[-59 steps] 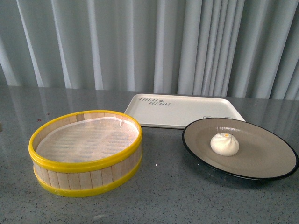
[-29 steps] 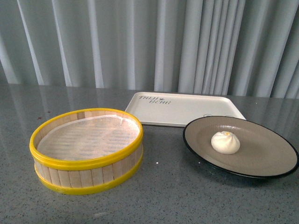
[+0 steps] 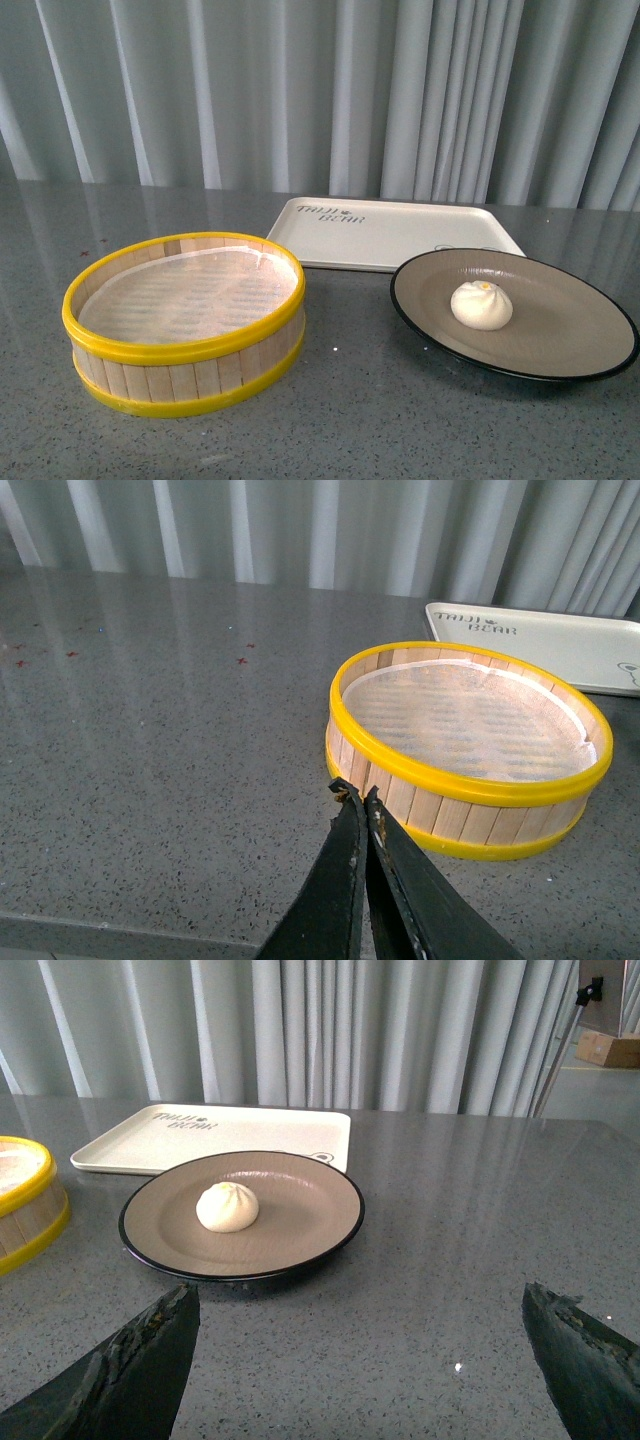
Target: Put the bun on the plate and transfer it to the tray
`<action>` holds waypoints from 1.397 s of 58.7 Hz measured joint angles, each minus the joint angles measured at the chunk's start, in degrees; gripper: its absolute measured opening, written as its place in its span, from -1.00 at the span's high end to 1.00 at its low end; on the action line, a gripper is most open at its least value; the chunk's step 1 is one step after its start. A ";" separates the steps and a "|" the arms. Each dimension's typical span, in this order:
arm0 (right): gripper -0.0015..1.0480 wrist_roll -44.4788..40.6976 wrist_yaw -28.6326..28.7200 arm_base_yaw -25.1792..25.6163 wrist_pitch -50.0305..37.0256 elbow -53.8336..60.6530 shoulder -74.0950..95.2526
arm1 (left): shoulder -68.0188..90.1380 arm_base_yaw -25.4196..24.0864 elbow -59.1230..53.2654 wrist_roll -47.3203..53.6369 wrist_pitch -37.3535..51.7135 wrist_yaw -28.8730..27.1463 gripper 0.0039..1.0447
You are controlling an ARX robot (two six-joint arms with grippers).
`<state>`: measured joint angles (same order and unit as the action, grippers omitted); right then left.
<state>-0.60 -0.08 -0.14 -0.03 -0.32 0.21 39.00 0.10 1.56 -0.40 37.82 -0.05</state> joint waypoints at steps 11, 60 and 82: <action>-0.84 0.00 0.00 0.00 0.00 0.00 0.00 | -7.41 0.00 -0.04 0.00 -6.73 -0.02 0.93; -0.84 0.00 0.00 0.00 0.00 0.00 0.00 | -28.37 0.00 -0.07 0.00 -26.99 0.00 0.93; -0.84 0.00 0.00 0.00 0.00 0.00 0.00 | -38.75 0.00 -0.04 0.11 -37.77 0.04 0.93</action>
<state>-0.60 -0.08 -0.14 -0.03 -0.32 0.21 0.25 0.10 1.52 -0.30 0.05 -0.01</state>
